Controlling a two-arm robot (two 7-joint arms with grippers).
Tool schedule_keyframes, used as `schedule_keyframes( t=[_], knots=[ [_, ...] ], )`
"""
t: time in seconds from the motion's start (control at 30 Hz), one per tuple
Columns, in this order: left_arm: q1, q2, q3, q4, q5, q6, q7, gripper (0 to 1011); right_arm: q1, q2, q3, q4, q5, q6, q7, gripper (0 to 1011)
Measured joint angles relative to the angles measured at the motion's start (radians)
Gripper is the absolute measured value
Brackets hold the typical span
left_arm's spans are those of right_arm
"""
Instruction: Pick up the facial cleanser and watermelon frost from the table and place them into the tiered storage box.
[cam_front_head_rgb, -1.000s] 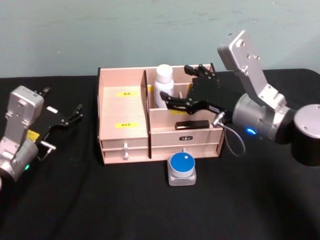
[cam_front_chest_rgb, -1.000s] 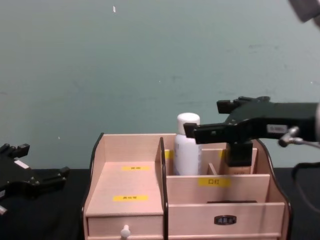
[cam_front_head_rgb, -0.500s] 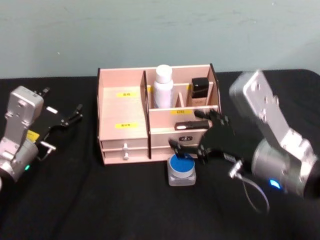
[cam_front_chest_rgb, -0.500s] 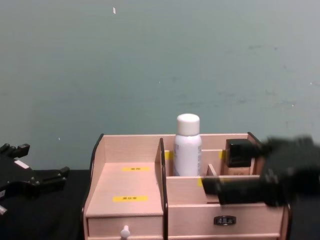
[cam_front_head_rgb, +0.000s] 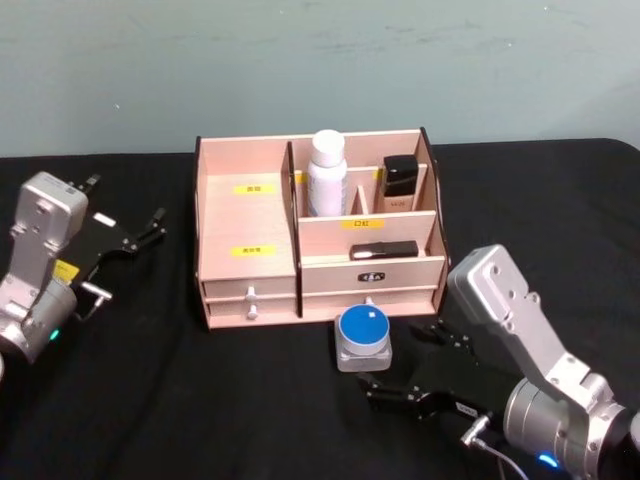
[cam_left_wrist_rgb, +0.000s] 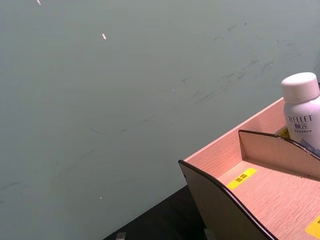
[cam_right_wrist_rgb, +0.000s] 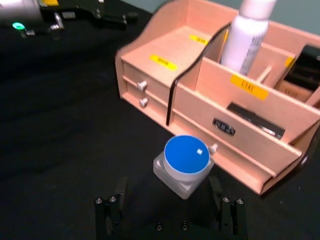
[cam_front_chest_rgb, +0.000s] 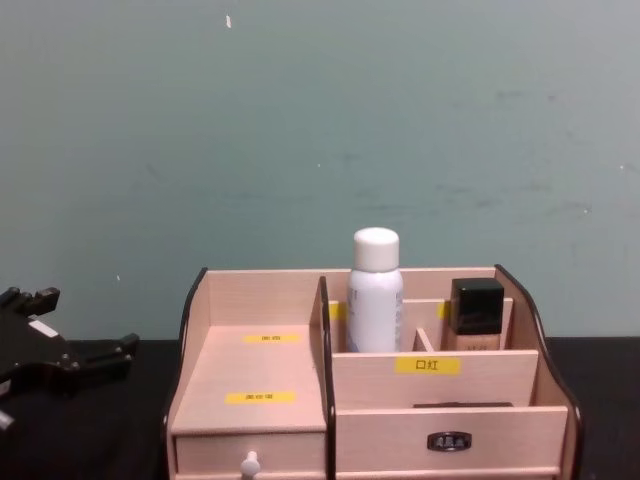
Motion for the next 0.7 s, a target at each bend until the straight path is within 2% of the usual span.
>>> schedule_keyframes(
  t=[0.27, 0.7],
  knots=[
    [0.000, 0.000, 0.000, 0.000, 0.000, 0.000, 0.000, 1010, 0.021, -0.038, -0.008, 0.045, -0.034, 0.025, -0.013, 1003],
    [0.000, 0.000, 0.000, 0.000, 0.000, 0.000, 0.000, 1010, 0.090, -0.098, -0.020, 0.126, -0.081, 0.004, -0.004, 1002]
  ],
)
